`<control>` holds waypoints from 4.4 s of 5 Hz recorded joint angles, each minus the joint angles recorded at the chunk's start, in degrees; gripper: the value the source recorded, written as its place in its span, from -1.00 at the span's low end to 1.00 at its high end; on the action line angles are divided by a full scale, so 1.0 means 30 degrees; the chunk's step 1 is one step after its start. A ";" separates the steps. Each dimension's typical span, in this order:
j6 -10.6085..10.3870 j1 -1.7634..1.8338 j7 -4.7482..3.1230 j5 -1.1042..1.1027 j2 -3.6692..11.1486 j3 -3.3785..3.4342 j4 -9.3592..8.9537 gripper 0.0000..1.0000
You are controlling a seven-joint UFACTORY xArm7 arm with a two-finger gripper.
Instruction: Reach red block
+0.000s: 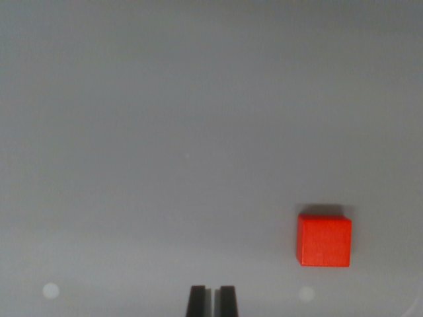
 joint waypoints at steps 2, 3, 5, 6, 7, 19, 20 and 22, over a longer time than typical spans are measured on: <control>-0.0807 -0.0125 -0.0018 -0.0050 0.0152 -0.0120 -0.0560 -1.00; -0.1615 -0.0251 -0.0035 -0.0100 0.0304 -0.0239 -0.1121 -1.00; -0.2484 -0.0386 -0.0054 -0.0153 0.0467 -0.0368 -0.1724 -1.00; -0.2484 -0.0386 -0.0054 -0.0153 0.0467 -0.0368 -0.1724 -1.00; -0.3379 -0.0525 -0.0074 -0.0209 0.0636 -0.0501 -0.2346 -1.00; -0.8686 -0.1350 -0.0189 -0.0537 0.1634 -0.1288 -0.6030 -1.00; -0.8686 -0.1350 -0.0189 -0.0537 0.1634 -0.1288 -0.6030 -1.00; -0.9517 -0.1479 -0.0207 -0.0588 0.1790 -0.1411 -0.6606 -1.00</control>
